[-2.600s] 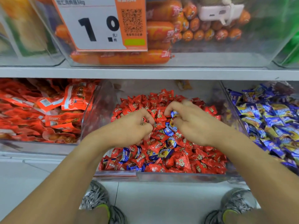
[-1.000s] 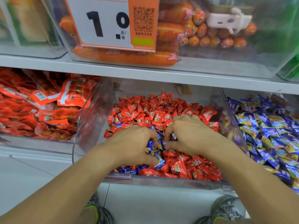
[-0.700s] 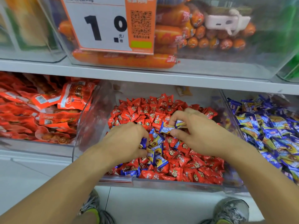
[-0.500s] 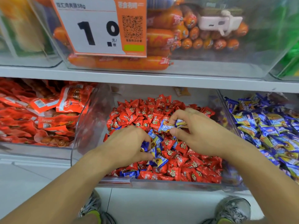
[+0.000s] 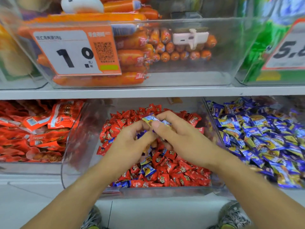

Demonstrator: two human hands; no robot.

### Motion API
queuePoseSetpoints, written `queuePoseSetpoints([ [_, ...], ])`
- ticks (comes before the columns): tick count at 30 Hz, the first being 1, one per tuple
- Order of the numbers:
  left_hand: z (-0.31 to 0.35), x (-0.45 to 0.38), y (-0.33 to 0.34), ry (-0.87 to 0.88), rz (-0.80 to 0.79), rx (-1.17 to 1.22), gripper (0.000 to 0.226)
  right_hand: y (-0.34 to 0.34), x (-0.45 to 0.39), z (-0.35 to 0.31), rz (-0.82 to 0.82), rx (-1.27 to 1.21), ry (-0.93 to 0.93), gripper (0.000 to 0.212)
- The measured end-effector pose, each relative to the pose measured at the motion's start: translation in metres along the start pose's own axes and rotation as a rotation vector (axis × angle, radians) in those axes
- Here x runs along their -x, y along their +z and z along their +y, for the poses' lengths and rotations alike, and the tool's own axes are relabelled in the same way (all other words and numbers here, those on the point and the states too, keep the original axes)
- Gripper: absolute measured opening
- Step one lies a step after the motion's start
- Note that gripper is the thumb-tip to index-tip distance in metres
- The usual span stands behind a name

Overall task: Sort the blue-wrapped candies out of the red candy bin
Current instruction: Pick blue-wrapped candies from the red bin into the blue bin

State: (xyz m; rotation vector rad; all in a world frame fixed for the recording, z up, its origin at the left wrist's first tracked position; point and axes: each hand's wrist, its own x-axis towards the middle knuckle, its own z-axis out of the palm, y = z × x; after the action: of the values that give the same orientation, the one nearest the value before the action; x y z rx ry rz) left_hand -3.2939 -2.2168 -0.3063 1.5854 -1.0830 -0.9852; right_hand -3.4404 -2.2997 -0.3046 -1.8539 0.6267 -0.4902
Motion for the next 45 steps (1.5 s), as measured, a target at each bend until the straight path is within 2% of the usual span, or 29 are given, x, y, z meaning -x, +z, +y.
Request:
queuePoseSetpoints([
  [2, 0.001, 0.002, 0.009, 0.228, 0.108, -0.299, 0.016, -0.001, 0.003, 0.000, 0.046, 0.056, -0.038, 0.018],
  [3, 0.003, 0.003, 0.013, 0.287, 0.150, -0.381, 0.015, -0.002, 0.005, 0.000, 0.078, 0.095, -0.055, 0.017],
  [6, 0.009, 0.001, 0.021, 0.311, 0.176, -0.496, 0.021, -0.010, 0.012, 0.000, 0.127, 0.157, -0.074, 0.015],
  [9, 0.016, -0.004, 0.025, 0.307, 0.083, -0.482, 0.029, -0.023, 0.023, -0.002, 0.136, 0.137, -0.077, 0.012],
  [15, 0.046, -0.005, 0.043, 0.318, -0.259, -0.296, 0.030, -0.046, 0.061, -0.011, 0.116, 0.047, -0.116, 0.016],
  [18, 0.054, -0.011, 0.057, 0.274, -0.330, -0.245, 0.025, -0.070, 0.075, -0.005, 0.236, -0.016, -0.059, 0.019],
  [20, 0.060, -0.018, 0.071, 0.232, -0.288, -0.185, 0.020, -0.096, 0.085, 0.005, 0.370, 0.131, 0.003, 0.024],
  [22, 0.068, -0.027, 0.088, 0.262, -0.231, -0.192, 0.016, -0.123, 0.097, 0.017, 0.436, 0.345, 0.082, 0.027],
  [25, 0.075, -0.043, 0.117, 0.486, -0.180, -0.492, 0.010, -0.149, 0.105, 0.032, 0.460, 0.529, 0.217, 0.035],
  [27, 0.077, -0.054, 0.139, 0.538, -0.221, -0.648, 0.022, -0.160, 0.105, 0.042, 0.480, 0.651, 0.268, 0.037],
  [30, 0.072, -0.066, 0.159, 0.550, -0.418, -0.795, 0.072, -0.169, 0.101, 0.044, 0.517, 0.656, 0.257, 0.044],
  [31, 0.070, -0.068, 0.161, 0.544, -0.440, -0.835, 0.083, -0.169, 0.101, 0.044, 0.495, 0.634, 0.249, 0.049],
  [33, 0.066, -0.064, 0.152, 0.525, -0.398, -0.814, 0.084, -0.169, 0.100, 0.043, 0.419, 0.580, 0.261, 0.061],
  [35, 0.062, -0.056, 0.134, 0.539, -0.311, -0.716, 0.072, -0.168, 0.099, 0.041, 0.343, 0.567, 0.276, 0.066],
  [38, 0.045, -0.042, 0.094, 0.578, -0.173, -0.721, 0.041, -0.161, 0.093, 0.034, 0.281, 0.611, 0.272, 0.059],
  [40, 0.026, -0.032, 0.063, 0.535, -0.184, -0.805, 0.032, -0.154, 0.089, 0.030, 0.279, 0.692, 0.250, 0.047],
  [43, -0.007, -0.020, 0.028, 0.417, -0.358, -0.938, 0.050, -0.130, 0.080, 0.020, 0.341, 0.707, 0.105, 0.027],
  [45, -0.025, -0.017, 0.015, 0.362, -0.440, -0.977, 0.062, -0.103, 0.068, 0.010, 0.314, 0.703, -0.049, 0.019],
])
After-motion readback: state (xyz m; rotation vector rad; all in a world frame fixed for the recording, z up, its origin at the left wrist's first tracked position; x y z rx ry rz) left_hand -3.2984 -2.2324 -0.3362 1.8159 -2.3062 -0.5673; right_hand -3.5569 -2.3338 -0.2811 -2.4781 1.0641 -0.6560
